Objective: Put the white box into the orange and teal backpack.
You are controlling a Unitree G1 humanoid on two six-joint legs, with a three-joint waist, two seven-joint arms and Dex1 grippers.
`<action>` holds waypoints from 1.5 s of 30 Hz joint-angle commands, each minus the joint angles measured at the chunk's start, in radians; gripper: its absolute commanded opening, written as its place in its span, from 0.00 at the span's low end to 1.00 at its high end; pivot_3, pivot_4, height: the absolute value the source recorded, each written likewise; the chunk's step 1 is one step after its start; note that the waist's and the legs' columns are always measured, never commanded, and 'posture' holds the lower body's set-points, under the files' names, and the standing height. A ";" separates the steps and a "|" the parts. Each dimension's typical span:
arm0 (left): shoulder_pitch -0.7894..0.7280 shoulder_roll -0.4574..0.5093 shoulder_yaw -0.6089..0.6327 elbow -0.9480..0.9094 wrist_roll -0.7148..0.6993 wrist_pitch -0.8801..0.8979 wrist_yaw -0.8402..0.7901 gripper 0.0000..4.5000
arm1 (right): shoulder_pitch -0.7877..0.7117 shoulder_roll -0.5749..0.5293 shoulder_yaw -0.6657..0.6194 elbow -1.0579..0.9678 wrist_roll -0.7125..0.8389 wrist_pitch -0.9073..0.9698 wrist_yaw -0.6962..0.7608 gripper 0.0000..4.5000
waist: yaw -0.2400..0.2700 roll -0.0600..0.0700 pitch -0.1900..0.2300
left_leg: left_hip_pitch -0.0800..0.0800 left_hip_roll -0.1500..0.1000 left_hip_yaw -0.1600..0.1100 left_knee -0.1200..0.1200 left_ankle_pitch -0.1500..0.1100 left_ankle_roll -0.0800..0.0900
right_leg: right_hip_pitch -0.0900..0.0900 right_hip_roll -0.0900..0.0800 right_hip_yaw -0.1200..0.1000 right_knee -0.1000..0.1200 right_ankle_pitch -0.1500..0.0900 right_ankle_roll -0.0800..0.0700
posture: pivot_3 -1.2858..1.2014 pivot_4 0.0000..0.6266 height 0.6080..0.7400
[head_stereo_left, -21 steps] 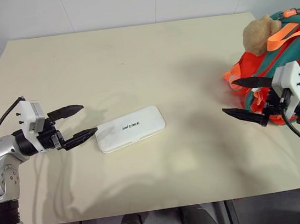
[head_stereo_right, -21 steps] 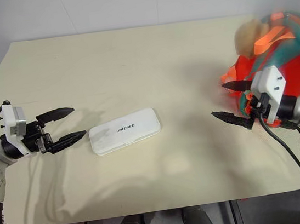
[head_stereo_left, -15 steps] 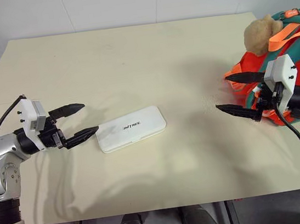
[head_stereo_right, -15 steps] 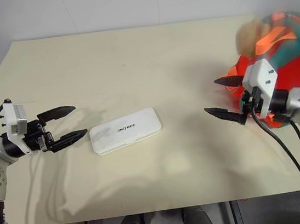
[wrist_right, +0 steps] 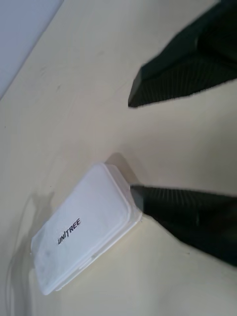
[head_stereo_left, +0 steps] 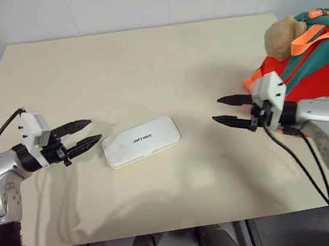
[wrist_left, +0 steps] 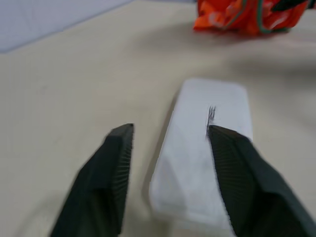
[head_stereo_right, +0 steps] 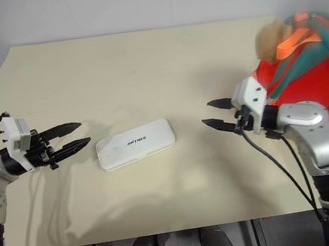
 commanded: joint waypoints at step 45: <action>0.120 -0.143 -0.218 -0.249 0.113 0.295 0.347 0.00 | -0.044 0.204 0.174 0.208 -0.226 -0.128 0.092 0.00 | 0.004 0.000 0.000 | 0.002 -0.001 -0.001 0.004 0.001 -0.001 | 0.001 0.000 0.000 0.007 0.000 0.000 | 0.52 0.24 1.00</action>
